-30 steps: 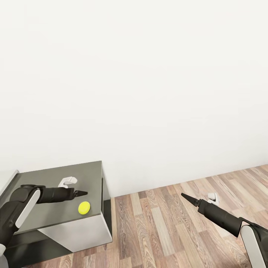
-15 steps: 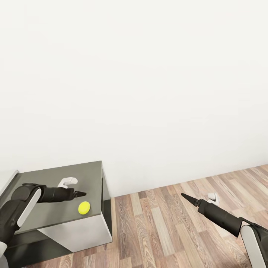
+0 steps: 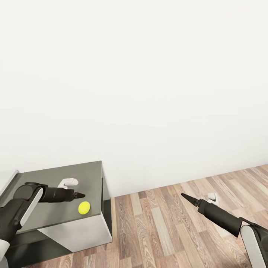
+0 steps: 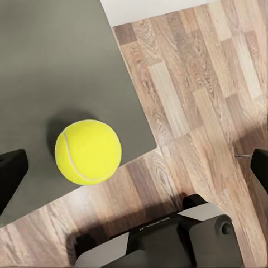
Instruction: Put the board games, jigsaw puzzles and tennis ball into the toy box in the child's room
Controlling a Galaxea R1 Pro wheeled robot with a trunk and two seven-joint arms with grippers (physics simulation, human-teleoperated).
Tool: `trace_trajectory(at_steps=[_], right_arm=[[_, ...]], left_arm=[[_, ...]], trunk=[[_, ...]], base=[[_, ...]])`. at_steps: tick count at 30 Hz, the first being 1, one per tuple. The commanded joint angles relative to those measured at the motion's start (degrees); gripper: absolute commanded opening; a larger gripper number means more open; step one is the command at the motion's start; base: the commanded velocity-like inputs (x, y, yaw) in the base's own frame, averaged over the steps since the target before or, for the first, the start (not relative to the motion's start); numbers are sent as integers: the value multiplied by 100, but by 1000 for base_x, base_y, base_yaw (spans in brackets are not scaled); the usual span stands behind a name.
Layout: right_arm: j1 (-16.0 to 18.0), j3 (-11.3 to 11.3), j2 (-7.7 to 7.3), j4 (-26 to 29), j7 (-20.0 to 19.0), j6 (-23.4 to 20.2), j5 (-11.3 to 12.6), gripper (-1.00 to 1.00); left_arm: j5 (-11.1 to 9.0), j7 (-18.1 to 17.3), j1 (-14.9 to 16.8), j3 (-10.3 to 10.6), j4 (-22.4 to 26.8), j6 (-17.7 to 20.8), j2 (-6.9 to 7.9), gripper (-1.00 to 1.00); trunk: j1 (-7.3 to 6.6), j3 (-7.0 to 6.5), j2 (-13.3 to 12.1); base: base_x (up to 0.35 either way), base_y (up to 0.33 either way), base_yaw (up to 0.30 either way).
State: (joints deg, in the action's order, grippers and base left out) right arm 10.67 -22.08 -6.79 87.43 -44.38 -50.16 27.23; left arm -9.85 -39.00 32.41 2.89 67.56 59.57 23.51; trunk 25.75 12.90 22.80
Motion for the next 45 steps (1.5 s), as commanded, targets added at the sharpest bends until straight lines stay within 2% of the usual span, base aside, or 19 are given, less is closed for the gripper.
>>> trace_trajectory(at_steps=[1,6,11,12,15,21,22,30,35,45], right_arm=[[5,-6,1,2,-18,-29,0,100],[6,-6,3,2,-21,-29,1,100],[6,-6,3,2,-19,-29,2,100],[6,-6,4,2,-18,-29,2,100],[5,-6,8,2,-18,-29,2,100],[10,-6,10,2,-18,-29,2,100],[8,-6,11,2,-18,-29,2,100],[6,-6,11,-3,-18,-29,2,100],[6,-6,11,-6,-18,-29,2,100],[7,2,11,-7,-18,-29,2,100]], left_arm=[[0,27,7,7,1,43,0,100],[207,67,64,-1,-19,43,-111,100],[423,277,173,-10,-47,43,-235,100],[517,416,205,-12,-67,43,-316,100],[630,643,235,-23,-92,43,-453,100],[728,1051,269,-31,-117,43,-684,100],[742,1171,278,-33,-127,43,-759,100],[762,1639,300,-34,-348,43,-993,100],[764,1757,337,-29,-519,43,-1040,100],[782,1834,679,-18,-1180,33,-1070,100]], trunk=[[3,11,12],[3,11,12],[3,11,12],[3,11,12],[3,11,12],[3,11,12],[3,11,12],[3,11,12],[3,11,12],[3,11,12]], base=[[0,0,0],[0,0,0],[0,0,0],[0,0,0],[0,0,0],[0,0,0],[0,0,0],[0,0,0],[0,0,0],[0,0,0]])
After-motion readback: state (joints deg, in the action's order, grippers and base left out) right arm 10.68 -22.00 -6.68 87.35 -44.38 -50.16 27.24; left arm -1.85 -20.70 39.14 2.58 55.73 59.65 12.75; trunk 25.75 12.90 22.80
